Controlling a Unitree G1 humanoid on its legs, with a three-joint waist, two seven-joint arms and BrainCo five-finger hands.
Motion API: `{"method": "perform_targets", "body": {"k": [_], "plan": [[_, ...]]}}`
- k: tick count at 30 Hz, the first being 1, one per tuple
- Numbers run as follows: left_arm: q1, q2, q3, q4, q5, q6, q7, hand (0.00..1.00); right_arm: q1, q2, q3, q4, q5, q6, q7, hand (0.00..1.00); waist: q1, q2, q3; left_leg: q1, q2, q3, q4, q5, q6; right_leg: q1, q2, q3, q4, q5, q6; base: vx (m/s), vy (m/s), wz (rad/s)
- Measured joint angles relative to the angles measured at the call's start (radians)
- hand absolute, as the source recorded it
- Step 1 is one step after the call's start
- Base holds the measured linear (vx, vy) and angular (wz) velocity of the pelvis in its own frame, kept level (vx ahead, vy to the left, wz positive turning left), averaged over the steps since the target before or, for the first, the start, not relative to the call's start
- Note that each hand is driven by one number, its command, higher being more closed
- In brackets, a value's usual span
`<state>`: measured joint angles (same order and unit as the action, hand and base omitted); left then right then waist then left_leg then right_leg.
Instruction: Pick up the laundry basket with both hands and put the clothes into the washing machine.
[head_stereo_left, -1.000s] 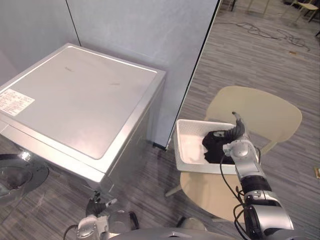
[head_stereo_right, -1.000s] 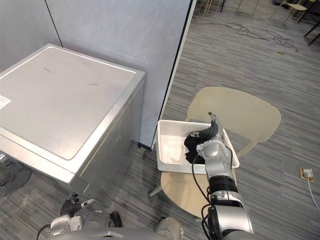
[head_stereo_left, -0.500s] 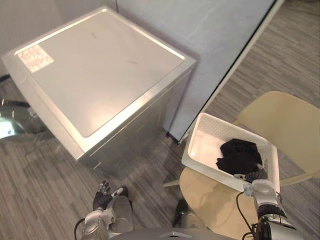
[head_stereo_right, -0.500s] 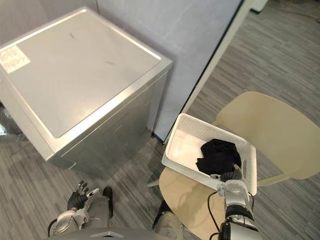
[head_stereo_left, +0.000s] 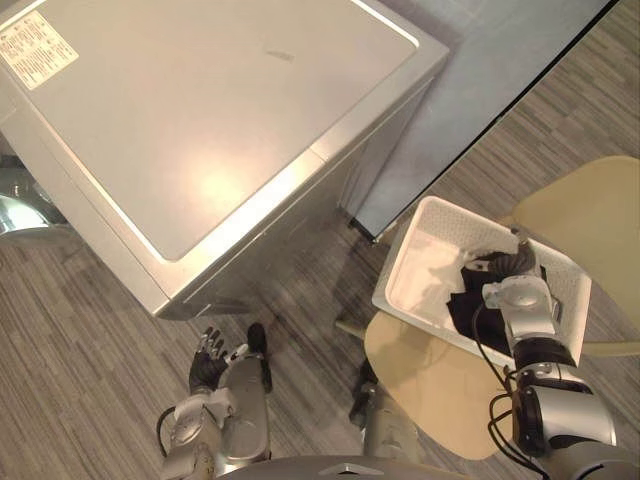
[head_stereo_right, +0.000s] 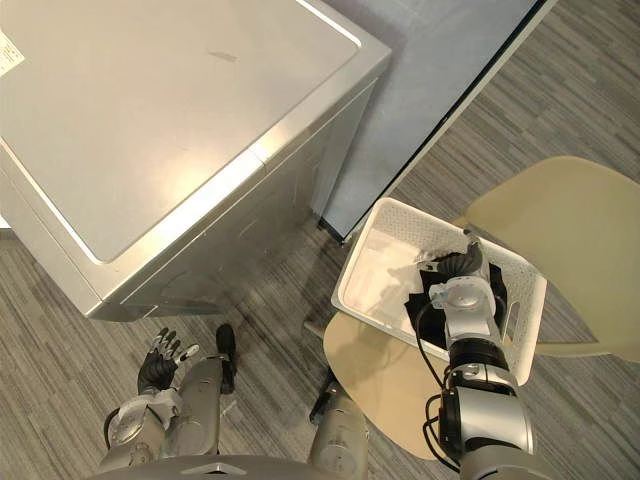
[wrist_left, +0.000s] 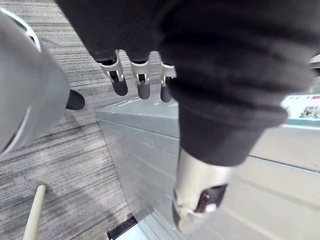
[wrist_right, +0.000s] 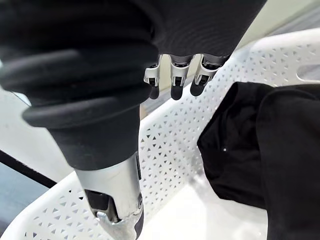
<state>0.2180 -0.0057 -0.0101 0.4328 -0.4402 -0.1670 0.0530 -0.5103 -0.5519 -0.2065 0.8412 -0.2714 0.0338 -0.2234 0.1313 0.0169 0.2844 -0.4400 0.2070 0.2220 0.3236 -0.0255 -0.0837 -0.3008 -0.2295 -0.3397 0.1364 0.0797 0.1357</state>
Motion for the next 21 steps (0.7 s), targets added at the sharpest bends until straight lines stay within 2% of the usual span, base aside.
{"method": "perform_targets", "body": {"k": [4,7,10,21], "plan": [[-0.001,0.001,-0.048,-0.06,-0.053,-0.006,-0.003,0.0,-0.111,-0.098,0.08,0.051,0.0,0.0,0.001,0.0,-0.014,0.005,0.05,-0.021,-0.004,0.008,0.009,0.003,0.006,-0.038,-0.013,0.009,0.03,0.0,0.0,-0.05,0.014,-0.04],[-0.002,-0.003,-0.083,-0.072,-0.082,-0.009,-0.023,0.0,-0.216,-0.203,0.17,0.112,-0.001,0.001,0.005,0.0,-0.015,0.008,0.068,-0.052,-0.002,0.028,0.021,0.005,0.009,-0.09,-0.017,0.034,0.054,0.001,-0.001,-0.04,0.002,-0.15],[-0.002,-0.012,-0.092,-0.072,-0.099,-0.009,-0.044,0.0,-0.269,-0.292,0.272,0.123,0.0,-0.008,0.041,0.0,-0.024,0.016,0.082,-0.082,0.001,0.046,0.026,0.004,0.011,-0.14,-0.02,0.056,0.071,0.001,-0.002,-0.01,-0.01,-0.14],[-0.045,-0.026,-0.066,-0.066,-0.106,-0.009,-0.036,0.0,-0.289,-0.313,0.323,0.148,0.011,-0.012,0.037,0.0,-0.027,0.036,0.117,-0.146,0.013,0.08,0.04,0.005,0.013,-0.246,-0.028,0.081,0.136,-0.012,-0.011,0.02,-0.025,-0.06]]}}
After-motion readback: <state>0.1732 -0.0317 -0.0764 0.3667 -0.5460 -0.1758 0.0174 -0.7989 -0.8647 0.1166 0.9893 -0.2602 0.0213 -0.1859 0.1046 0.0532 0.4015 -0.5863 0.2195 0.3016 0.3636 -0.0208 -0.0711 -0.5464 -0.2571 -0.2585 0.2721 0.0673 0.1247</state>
